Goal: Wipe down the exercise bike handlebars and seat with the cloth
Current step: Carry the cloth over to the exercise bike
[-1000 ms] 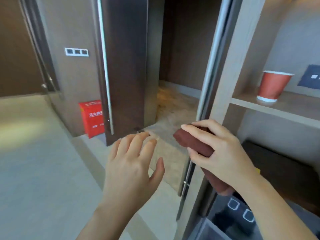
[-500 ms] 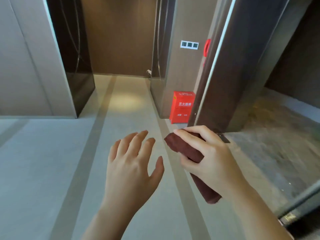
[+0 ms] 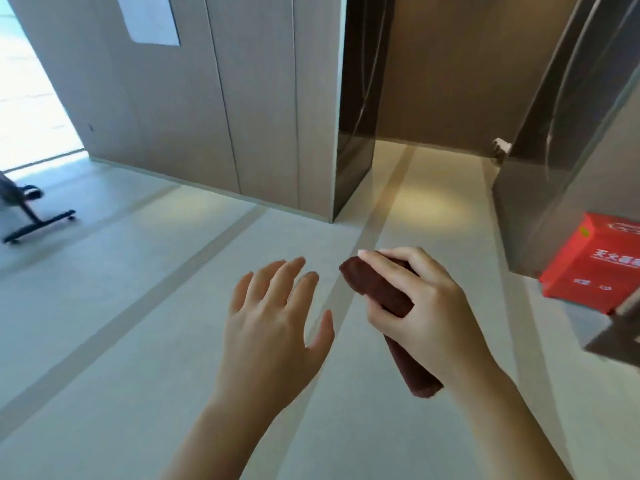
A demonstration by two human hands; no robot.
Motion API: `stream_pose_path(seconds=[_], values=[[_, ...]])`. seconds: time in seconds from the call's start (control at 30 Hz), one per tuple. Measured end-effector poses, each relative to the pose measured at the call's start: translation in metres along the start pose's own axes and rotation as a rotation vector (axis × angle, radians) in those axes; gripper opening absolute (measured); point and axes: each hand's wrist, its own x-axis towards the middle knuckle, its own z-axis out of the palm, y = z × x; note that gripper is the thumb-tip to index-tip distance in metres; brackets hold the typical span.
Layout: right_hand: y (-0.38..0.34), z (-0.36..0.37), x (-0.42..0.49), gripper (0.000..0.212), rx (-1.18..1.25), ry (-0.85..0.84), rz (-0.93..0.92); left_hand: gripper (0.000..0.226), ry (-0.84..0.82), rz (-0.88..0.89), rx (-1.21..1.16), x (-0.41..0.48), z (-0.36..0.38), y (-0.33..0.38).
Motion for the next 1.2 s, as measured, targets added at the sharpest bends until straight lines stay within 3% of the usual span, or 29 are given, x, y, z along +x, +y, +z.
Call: stream_pose_path(seconds=[0.23, 0.6, 0.83, 1.2], values=[[-0.066, 0.127, 0.104, 0.046, 0.182, -0.175, -0.201, 0.041, 0.049, -0.287, 0.128, 0.010, -0.013, -0.138], [-0.208, 0.349, 0.242, 0.047, 0.315, -0.351, -0.348, 0.036, 0.158, -0.503, 0.264, 0.034, -0.028, -0.393], [-0.281, 0.453, 0.344, 0.047, 0.351, -0.374, -0.374, 0.038, 0.179, -0.544, 0.319, 0.085, -0.046, -0.539], [-0.261, 0.610, 0.516, 0.046, 0.351, -0.340, -0.320, 0.037, 0.135, -0.490, 0.338, 0.219, 0.025, -0.716]])
